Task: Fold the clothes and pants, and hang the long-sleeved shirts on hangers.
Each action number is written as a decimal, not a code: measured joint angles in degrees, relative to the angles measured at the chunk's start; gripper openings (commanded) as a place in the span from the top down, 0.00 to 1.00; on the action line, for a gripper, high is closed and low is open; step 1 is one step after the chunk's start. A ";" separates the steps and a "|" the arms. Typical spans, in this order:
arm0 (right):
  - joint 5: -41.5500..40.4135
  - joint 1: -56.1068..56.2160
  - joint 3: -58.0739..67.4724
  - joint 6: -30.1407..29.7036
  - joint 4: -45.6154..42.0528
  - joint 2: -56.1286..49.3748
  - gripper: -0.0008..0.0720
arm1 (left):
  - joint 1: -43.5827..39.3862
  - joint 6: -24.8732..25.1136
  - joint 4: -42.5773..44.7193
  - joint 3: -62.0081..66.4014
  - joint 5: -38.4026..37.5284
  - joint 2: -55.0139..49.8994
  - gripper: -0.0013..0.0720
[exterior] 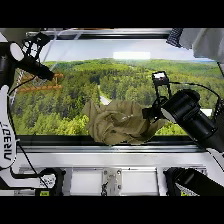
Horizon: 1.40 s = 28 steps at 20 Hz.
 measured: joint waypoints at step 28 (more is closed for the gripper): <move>0.00 0.00 0.00 0.00 0.00 0.00 0.97 | -5.33 36.48 -17.40 -55.47 -18.86 36.26 0.96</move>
